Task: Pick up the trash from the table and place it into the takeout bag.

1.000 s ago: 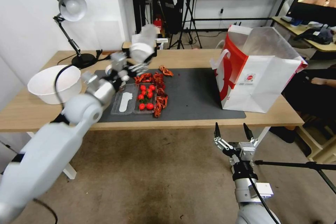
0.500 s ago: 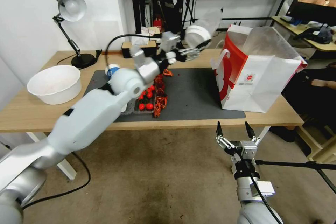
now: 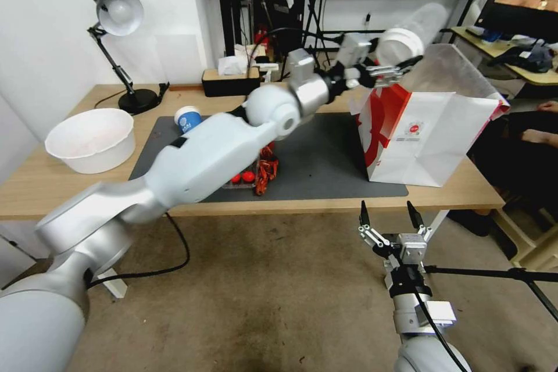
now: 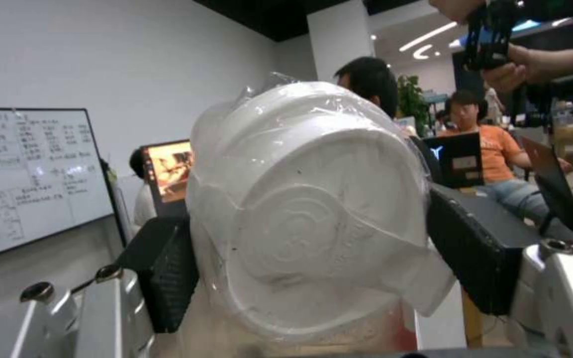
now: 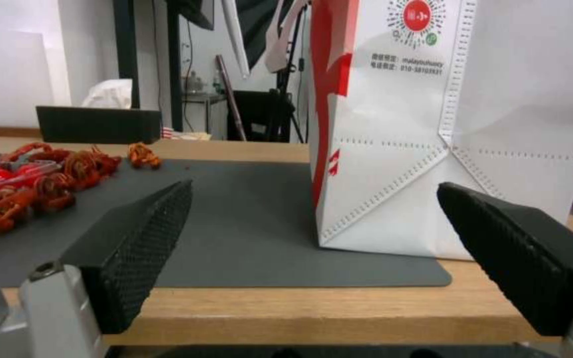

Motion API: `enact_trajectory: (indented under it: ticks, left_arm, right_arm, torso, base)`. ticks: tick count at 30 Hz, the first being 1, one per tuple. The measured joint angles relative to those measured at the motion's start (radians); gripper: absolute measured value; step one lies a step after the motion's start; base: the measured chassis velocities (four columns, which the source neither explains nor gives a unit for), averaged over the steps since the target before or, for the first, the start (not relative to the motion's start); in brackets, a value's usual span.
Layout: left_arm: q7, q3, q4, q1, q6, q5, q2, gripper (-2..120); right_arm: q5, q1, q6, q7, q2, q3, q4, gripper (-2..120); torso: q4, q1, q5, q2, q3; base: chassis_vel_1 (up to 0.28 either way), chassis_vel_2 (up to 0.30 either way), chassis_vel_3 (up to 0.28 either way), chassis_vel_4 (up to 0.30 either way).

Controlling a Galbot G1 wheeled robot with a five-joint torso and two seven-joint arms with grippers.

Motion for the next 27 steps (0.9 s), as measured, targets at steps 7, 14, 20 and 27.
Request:
enact_trajectory:
  ticks: [7, 14, 20, 27]
  left_arm:
    - [0.032, 0.081, 0.200, -0.089, -0.017, -0.008, -0.151, 74]
    - [0.053, 0.095, 0.301, -0.105, -0.027, -0.001, -0.212, 74]
    - [0.052, 0.090, 0.327, -0.104, -0.027, 0.019, -0.229, 95]
    - [0.047, 0.080, 0.333, -0.100, -0.026, 0.025, -0.229, 100]
  right_arm:
    - [-0.001, 0.007, 0.000, 0.000, 0.004, 0.000, -0.005, 93]
    - [-0.001, 0.009, 0.001, 0.000, 0.006, -0.001, -0.005, 92]
    - [0.000, 0.008, 0.005, 0.001, 0.004, 0.002, -0.005, 92]
    - [0.000, 0.009, 0.005, 0.002, 0.004, 0.002, -0.005, 92]
  torso:
    - [-0.0002, 0.000, 0.0000, 0.000, 0.000]
    - [-0.0001, 0.000, -0.0001, 0.000, 0.000]
    - [-0.0001, 0.000, -0.0002, 0.000, 0.000]
    - [-0.0001, 0.000, -0.0002, 0.000, 0.000]
  base:
    - [0.000, 0.000, 0.000, 0.000]
    - [0.000, 0.000, 0.000, 0.000]
    - [0.000, 0.000, 0.000, 0.000]
    - [0.000, 0.000, 0.000, 0.000]
